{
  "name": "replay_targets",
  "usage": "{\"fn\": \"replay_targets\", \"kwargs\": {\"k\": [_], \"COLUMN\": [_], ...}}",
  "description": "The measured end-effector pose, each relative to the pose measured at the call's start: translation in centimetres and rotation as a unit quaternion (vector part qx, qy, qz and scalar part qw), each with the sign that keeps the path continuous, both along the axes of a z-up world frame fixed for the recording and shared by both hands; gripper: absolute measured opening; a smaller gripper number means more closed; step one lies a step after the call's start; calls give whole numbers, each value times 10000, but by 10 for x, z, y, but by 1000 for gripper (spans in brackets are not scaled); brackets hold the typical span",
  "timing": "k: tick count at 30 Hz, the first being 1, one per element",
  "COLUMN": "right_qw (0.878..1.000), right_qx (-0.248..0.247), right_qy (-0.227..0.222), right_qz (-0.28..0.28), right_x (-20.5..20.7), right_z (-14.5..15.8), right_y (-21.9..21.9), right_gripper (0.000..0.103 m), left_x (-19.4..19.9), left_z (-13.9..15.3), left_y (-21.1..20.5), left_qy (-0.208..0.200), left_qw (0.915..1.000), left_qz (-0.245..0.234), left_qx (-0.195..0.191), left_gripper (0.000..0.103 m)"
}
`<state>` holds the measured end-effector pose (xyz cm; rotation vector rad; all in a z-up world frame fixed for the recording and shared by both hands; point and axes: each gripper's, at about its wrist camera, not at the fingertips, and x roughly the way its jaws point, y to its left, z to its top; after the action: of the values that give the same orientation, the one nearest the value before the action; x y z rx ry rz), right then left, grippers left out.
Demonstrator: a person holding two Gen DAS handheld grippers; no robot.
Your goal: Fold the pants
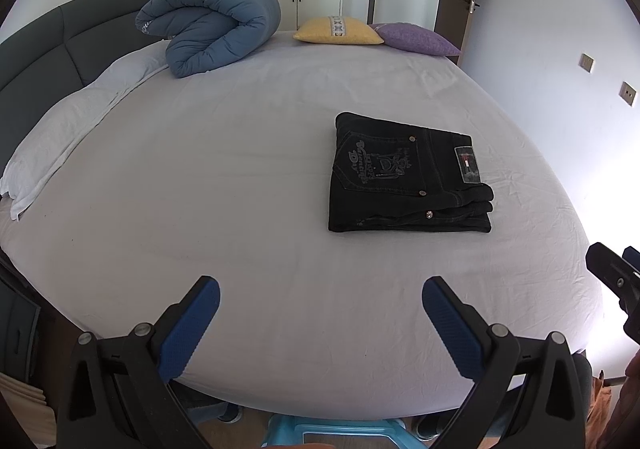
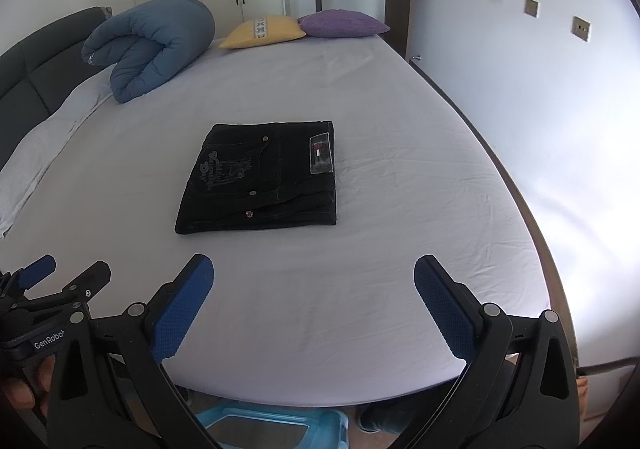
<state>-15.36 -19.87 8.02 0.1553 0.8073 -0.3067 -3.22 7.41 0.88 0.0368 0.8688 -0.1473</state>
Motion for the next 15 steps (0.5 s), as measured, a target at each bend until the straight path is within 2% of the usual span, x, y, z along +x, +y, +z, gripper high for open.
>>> {"fn": "replay_targets", "kwargs": {"k": [15], "right_qw": [10000], "right_qx": [66], "right_qy": [29], "right_qz": [4], "right_x": [-2], "right_z": [-2], "right_y": [4], "right_gripper": [102], "left_x": [-1], "left_z": [0], "left_y": [-1], "left_qy": [12], "left_qw": [10000], "left_qz": [-32], "left_qx": [11], "left_gripper": [103]}}
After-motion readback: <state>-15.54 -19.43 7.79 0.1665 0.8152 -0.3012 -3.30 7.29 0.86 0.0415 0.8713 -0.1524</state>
